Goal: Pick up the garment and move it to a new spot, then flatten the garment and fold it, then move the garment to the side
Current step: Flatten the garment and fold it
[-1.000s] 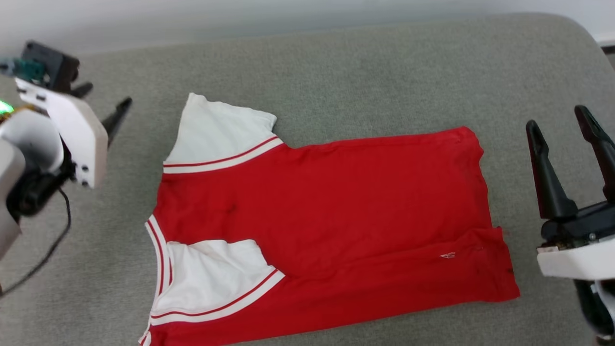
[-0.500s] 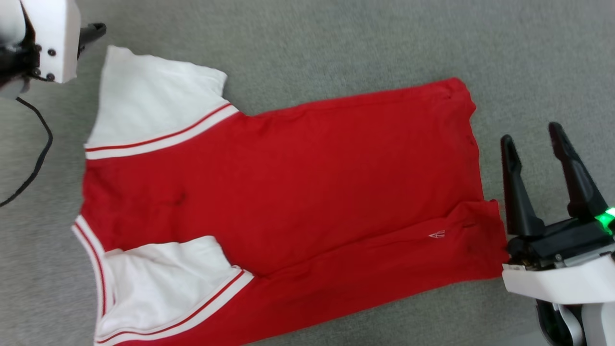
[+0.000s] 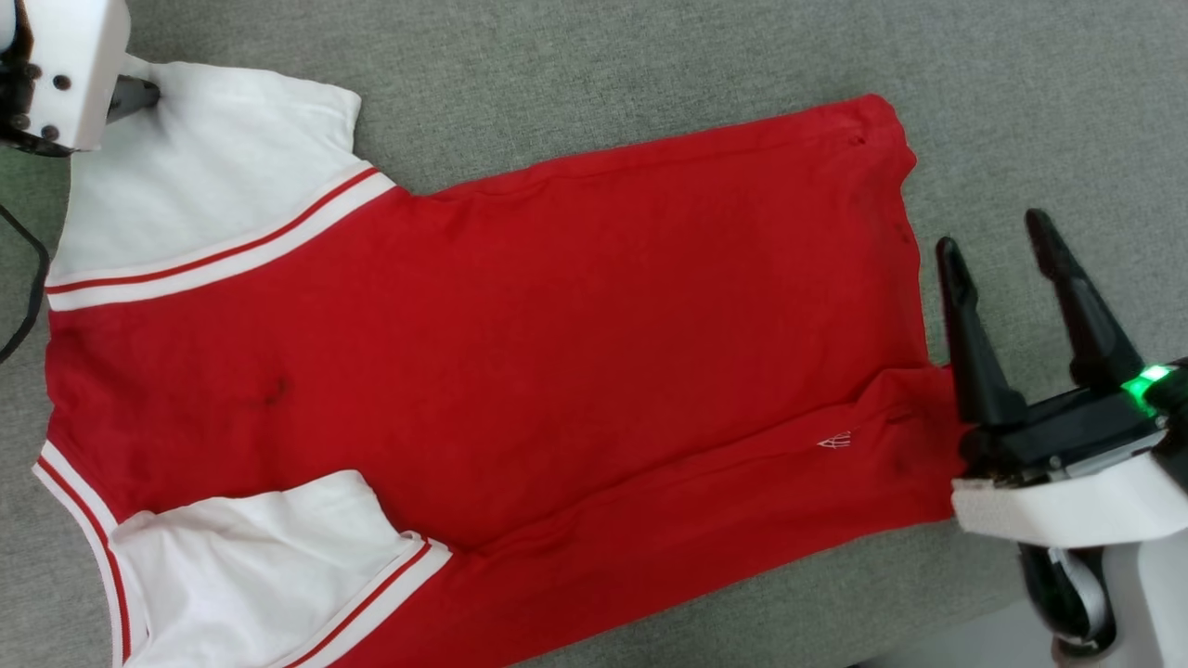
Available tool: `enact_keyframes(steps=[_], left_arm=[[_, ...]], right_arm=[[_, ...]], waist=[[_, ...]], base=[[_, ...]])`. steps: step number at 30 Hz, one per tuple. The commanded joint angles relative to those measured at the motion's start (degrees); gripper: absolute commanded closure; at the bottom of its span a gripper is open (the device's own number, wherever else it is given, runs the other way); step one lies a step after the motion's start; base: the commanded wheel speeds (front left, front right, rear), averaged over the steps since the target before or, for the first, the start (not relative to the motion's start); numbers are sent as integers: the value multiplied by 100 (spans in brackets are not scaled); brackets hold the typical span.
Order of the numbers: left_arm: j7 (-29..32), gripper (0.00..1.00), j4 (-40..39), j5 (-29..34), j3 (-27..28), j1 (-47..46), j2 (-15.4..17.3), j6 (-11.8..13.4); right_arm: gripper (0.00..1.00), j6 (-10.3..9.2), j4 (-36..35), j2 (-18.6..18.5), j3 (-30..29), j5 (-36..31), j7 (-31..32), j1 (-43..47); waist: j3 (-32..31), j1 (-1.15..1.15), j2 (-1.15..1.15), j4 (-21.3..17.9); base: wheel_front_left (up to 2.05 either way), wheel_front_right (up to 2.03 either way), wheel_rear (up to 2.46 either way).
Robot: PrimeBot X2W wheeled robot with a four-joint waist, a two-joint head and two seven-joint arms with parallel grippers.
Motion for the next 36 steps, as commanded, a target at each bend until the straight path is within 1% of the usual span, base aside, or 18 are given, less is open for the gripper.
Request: enact_keyframes(steps=[1,2,6,9,10,14,18,22,25,28,29,30,31,33,36], left_arm=[[-10,50,99,-50,-194,439,-79,-23],[-39,100,104,-111,-158,479,-94,-38],[-219,100,71,-71,-128,436,-45,-97],[-402,100,0,-68,-83,358,-74,-146],[-465,100,-38,-81,-70,350,-106,-164],[-735,100,-246,-125,-97,409,-180,-241],[-975,100,-519,-78,-198,454,-238,-274],[-1180,100,-813,-97,-302,543,-280,-280],[-1360,100,-1078,-164,-323,595,-299,-287],[-1466,100,-1374,-132,-425,570,-302,-288],[-1466,100,-1374,-132,-425,570,-302,-288],[-1520,100,-1542,-83,-484,503,-288,-286],[-1536,100,-1616,-73,-530,472,-297,-286],[-1579,100,-1739,-42,-593,418,-320,-287],[-1660,100,-1853,-54,-653,342,-358,-287]], right_arm=[[0,-7,10,-53,-36,24,-28,-124],[0,-7,31,-78,-71,22,-27,-147],[0,-7,39,-256,-238,-43,19,-357],[0,-7,-87,-455,-350,-158,165,-579],[0,-6,-138,-514,-377,-192,257,-651],[0,-7,-349,-949,-484,-227,819,-1119],[0,-7,-357,-1518,-324,-22,1804,-1615],[0,-7,-189,-2130,67,450,2986,-2099],[0,-7,57,-2505,470,1076,4112,-2375],[0,-7,267,-2978,859,1690,5243,-2709],[0,-7,267,-2978,859,1690,5243,-2709],[0,-7,407,-3220,1153,2047,5875,-2892],[0,-6,468,-3360,1308,2201,6184,-2987],[0,-8,649,-3509,1496,2518,6697,-3210],[0,-7,1000,-3510,1647,2859,7400,-3401]], waist=[[-22,0,0,8],[-52,0,0,25],[-241,0,0,146],[-444,0,0,279],[-518,0,0,327],[-784,0,0,530],[-970,0,0,744],[-1060,0,0,940],[-1066,0,0,1051],[-1021,0,0,1175],[-1021,0,0,1175],[-969,0,0,1256],[-940,0,0,1300],[-877,0,0,1379],[-771,0,0,1499]], base=[[0,0,0],[0,0,0],[0,0,0],[0,0,0],[0,0,0],[0,0,0],[0,0,0],[0,0,0],[0,0,0],[0,0,0],[0,0,0],[0,0,0],[0,0,0],[0,0,0],[0,0,0]])
